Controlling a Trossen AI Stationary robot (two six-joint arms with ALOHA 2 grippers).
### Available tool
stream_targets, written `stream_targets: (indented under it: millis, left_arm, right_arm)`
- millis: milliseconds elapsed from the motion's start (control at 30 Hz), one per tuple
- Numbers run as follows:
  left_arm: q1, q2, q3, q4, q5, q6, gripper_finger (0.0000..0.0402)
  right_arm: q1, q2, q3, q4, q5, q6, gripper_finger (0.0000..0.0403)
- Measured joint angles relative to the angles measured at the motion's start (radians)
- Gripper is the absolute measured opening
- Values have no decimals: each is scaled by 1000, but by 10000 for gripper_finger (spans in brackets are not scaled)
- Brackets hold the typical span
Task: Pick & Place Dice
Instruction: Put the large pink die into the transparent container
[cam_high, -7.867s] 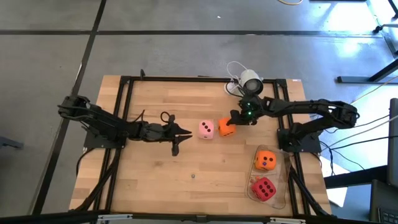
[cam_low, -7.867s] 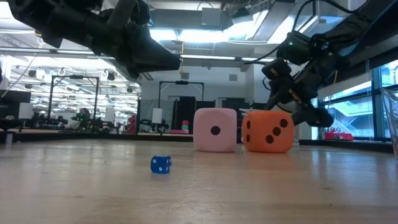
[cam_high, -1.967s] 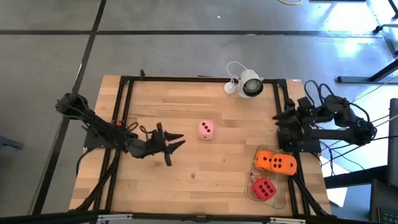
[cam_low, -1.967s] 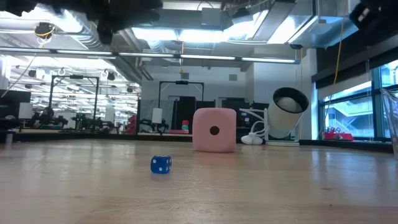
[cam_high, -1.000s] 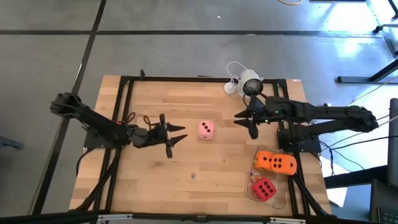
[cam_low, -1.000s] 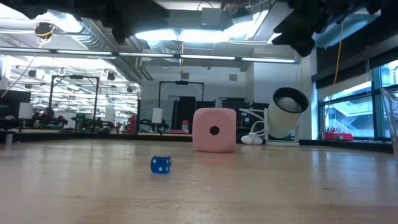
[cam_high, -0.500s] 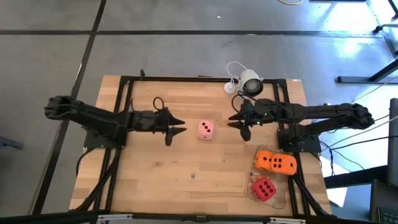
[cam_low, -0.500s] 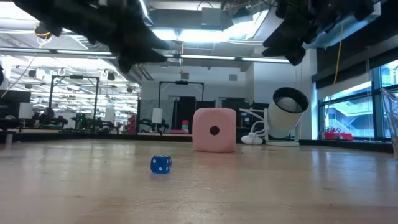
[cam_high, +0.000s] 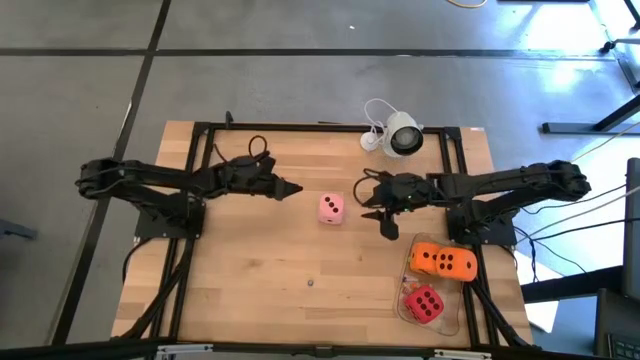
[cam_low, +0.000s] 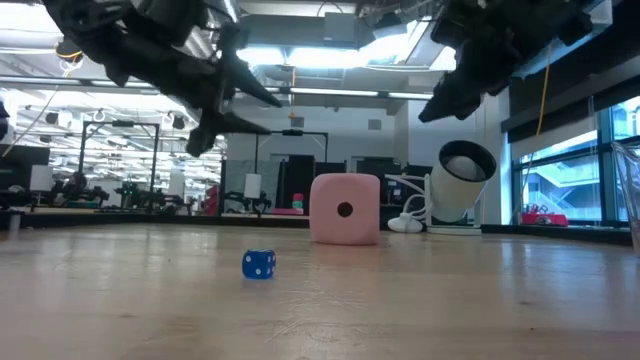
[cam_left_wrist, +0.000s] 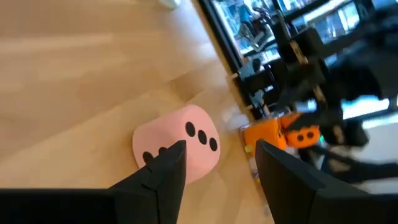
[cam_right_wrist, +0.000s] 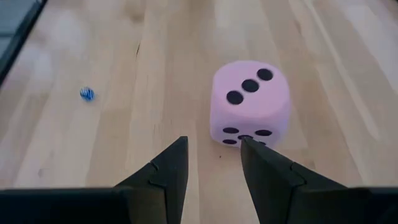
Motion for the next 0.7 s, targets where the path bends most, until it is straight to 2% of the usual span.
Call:
stream_targets:
  millis: [100, 300, 533, 700]
  left_arm:
    - [13, 62, 0, 70, 23, -97, 192]
    - [46, 216, 0, 248, 141, -239, 202]
    - [51, 394, 107, 252, 304, -299, 212]
    - [50, 494, 220, 250, 386, -290, 211]
  right_arm:
    - [4, 39, 0, 6, 0, -34, 148]
    - [4, 102, 0, 45, 0, -68, 148]
    - [4, 136, 0, 55, 0, -110, 147]
    - [4, 139, 0, 56, 0, -111, 117]
